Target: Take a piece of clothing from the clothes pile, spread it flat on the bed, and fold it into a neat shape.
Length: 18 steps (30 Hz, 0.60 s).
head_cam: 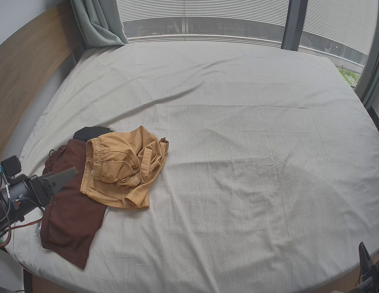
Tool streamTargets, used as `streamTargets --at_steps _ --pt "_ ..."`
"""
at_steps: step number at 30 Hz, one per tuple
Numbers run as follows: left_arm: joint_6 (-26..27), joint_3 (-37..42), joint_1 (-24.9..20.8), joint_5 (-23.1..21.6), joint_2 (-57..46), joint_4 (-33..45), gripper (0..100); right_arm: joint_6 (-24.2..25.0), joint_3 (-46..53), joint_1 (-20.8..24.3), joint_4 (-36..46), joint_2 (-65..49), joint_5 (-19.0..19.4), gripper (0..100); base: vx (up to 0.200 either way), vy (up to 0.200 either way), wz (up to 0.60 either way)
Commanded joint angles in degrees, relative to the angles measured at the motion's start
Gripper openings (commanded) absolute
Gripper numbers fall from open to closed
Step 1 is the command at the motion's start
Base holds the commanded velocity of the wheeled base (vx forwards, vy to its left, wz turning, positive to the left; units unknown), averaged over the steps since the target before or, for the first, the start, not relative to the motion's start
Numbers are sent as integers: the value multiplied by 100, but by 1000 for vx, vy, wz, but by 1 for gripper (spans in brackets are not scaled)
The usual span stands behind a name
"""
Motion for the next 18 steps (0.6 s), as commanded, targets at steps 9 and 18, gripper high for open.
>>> streamTargets --at_steps 9,18 --pt "-1 -5 33 -144 1208 -726 100 -4 101 9 -6 -49 1 100 0 0 0" --pt "8 -14 138 -171 2043 -1649 100 5 101 9 -6 -49 1 100 0 0 0"
